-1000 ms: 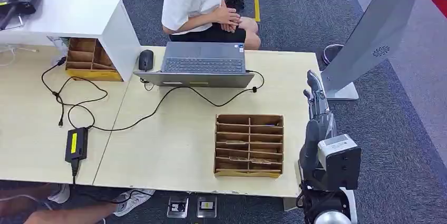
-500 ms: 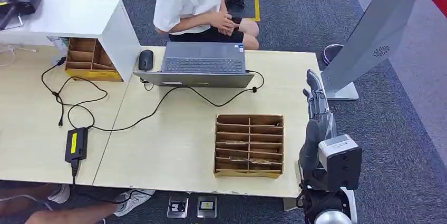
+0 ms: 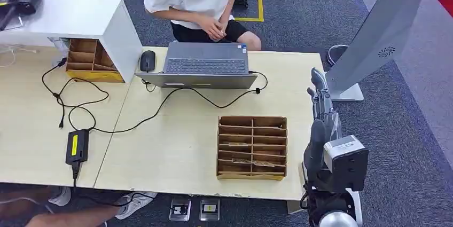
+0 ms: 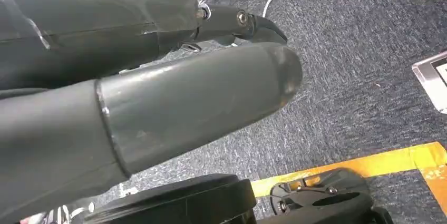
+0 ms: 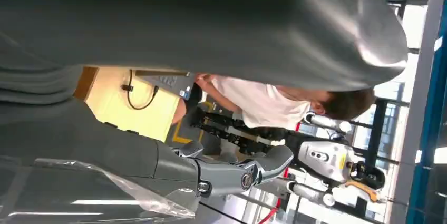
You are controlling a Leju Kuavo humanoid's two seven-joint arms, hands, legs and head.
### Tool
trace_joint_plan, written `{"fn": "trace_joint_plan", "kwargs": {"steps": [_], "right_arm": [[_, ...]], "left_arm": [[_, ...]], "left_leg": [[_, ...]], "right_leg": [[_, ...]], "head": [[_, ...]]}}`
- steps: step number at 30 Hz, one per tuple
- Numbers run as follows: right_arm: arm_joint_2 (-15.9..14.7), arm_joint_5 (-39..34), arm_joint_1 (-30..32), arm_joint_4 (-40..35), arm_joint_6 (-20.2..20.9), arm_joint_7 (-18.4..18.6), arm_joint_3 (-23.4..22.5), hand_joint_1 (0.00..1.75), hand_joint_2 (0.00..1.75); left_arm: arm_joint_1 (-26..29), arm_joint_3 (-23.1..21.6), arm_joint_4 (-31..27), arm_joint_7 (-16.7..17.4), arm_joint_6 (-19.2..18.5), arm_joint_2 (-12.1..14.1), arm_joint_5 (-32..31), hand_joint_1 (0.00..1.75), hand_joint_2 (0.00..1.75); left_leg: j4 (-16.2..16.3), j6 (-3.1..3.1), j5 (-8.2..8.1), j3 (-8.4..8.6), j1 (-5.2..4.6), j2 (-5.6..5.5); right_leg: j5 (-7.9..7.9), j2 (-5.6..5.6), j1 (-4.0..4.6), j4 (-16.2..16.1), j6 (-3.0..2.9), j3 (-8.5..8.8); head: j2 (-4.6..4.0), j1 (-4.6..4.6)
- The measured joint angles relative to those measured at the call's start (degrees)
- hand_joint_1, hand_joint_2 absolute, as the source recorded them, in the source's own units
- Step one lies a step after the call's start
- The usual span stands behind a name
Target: Pass the card to the sensor for recognition and then transmit it.
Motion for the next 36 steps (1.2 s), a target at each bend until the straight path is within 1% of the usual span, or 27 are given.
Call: {"fn": "trace_joint_plan", "kwargs": {"steps": [23, 28, 29, 31, 36], "right_arm": [[0.0, -0.24, -0.7, 0.17, 0.46, -0.5, 0.0, 0.0, 0.0], [0.0, 3.98, -0.71, 0.17, 0.81, 2.23, 0.04, 0.0, 0.0], [-0.02, 4.64, -0.7, 0.2, 1.09, 2.82, 0.07, 0.0, 1.75], [-0.09, 6.27, -0.69, 0.26, 1.68, 4.13, 0.15, 0.0, 1.75], [-0.35, 8.24, -0.34, 0.66, 2.4, 5.99, 0.31, 0.0, 1.75]], "left_arm": [[0.0, 0.0, 0.0, -0.04, -0.17, 0.0, -0.48, 0.0, 0.0], [0.0, 0.0, 0.0, -0.04, -0.2, 0.0, -0.5, 0.0, 0.0], [0.0, 0.0, 0.0, -0.07, -0.2, 0.0, -0.5, 0.0, 0.0], [0.0, 0.0, 0.0, -0.07, -0.22, 0.0, -0.52, 0.0, 0.0], [-0.01, 0.0, 0.0, -0.07, -0.28, 0.02, -0.63, 0.0, 0.0]], "left_leg": [[0.0, -0.06, -0.04, 0.01, 0.03, 0.0], [0.0, -0.06, -0.04, 0.01, 0.04, 0.0], [0.0, -0.06, -0.04, 0.01, 0.04, 0.0], [0.0, -0.06, -0.04, 0.01, 0.04, 0.0], [0.0, -0.06, -0.04, 0.02, 0.05, 0.0]], "right_leg": [[-0.04, 0.0, 0.03, 0.02, -0.05, 0.0], [-0.04, 0.0, 0.04, 0.02, -0.05, 0.0], [-0.04, 0.0, 0.04, 0.02, -0.05, -0.01], [-0.04, 0.0, 0.04, 0.02, -0.05, -0.01], [-0.04, 0.01, 0.05, 0.02, -0.06, -0.01]], "head": [[0.0, 0.0], [0.02, 0.0], [0.0, 0.0], [0.0, 0.0], [0.02, 0.0]]}}
